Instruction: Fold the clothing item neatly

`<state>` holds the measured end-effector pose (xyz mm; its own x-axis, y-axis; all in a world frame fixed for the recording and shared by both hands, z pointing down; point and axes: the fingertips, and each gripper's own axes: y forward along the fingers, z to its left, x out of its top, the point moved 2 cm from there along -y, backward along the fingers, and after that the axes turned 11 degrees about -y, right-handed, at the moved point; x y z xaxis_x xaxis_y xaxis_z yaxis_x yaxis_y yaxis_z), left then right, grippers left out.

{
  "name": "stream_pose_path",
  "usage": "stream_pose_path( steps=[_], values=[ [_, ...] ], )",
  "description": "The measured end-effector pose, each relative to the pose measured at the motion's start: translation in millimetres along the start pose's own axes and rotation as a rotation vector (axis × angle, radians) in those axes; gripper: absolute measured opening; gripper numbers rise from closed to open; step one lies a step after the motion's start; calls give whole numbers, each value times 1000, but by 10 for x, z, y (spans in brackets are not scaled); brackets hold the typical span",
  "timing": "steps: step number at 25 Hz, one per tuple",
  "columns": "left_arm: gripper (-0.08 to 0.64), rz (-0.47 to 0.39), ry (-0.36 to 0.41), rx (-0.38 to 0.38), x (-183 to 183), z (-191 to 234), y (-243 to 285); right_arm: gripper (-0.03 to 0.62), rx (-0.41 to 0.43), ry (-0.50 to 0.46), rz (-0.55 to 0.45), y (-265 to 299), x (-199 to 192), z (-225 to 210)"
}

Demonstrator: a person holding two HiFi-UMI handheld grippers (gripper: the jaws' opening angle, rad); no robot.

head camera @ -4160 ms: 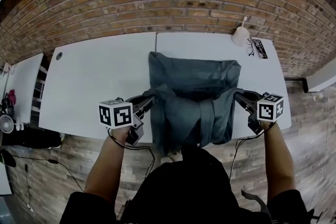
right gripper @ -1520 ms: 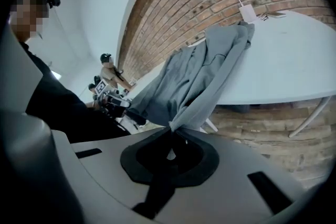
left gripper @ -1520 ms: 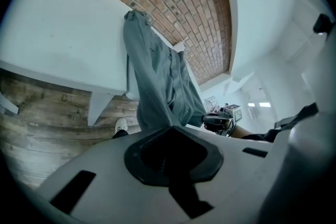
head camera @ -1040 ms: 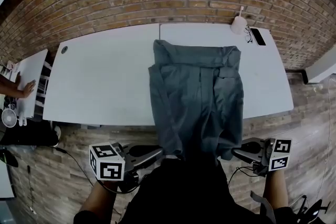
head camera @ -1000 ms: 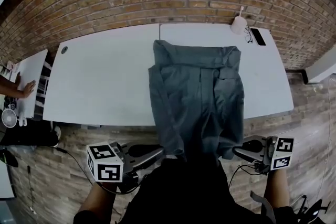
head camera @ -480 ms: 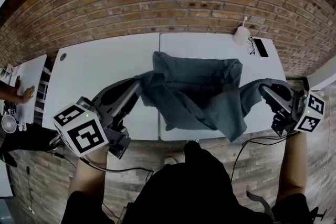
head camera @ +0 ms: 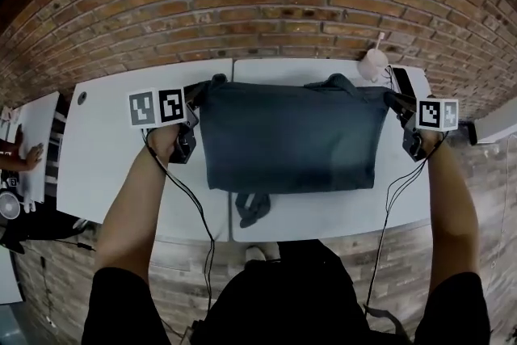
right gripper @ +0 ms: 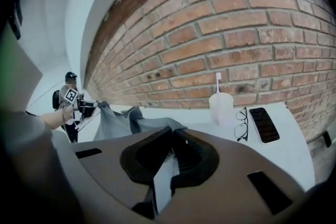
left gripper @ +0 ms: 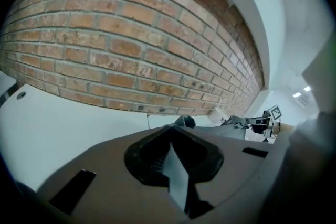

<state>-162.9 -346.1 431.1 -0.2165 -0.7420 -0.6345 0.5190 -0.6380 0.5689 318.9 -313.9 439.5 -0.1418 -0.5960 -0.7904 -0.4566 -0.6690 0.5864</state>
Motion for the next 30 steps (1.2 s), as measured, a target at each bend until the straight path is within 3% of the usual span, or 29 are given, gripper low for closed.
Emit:
stream_pose_path(
  steps=[4,7,11,13,15,17,20,22,24,27,30],
  values=[
    [17,39,-48,64,-72,321,523,15,-25,-13,110,476,-252,-210],
    [17,91,2,102,-246,493,781,15,-40,-47,208,747,-503,-330],
    [37,141,204,150,-507,693,945,32,1,-245,315,987,-815,-306],
    [226,162,289,171,-571,777,940,159,-1,-299,319,980,-846,-360],
    [264,159,377,168,-550,783,833,229,-22,-350,299,879,-786,-412],
    [273,138,513,139,-516,667,636,247,-19,-473,271,698,-712,-302],
    [292,136,777,41,-636,304,264,247,72,-715,258,343,-773,234],
    [308,201,947,-14,-928,107,32,247,161,-832,285,126,-995,687],
    [316,289,1055,-66,-1332,-10,-132,247,245,-903,326,-26,-1316,1083],
    [349,406,1096,-171,-2001,-143,-227,256,335,-991,425,-133,-1832,1450],
    [419,498,1188,-203,-2539,-188,-223,301,366,-1075,501,-137,-2172,1607]
  ],
)
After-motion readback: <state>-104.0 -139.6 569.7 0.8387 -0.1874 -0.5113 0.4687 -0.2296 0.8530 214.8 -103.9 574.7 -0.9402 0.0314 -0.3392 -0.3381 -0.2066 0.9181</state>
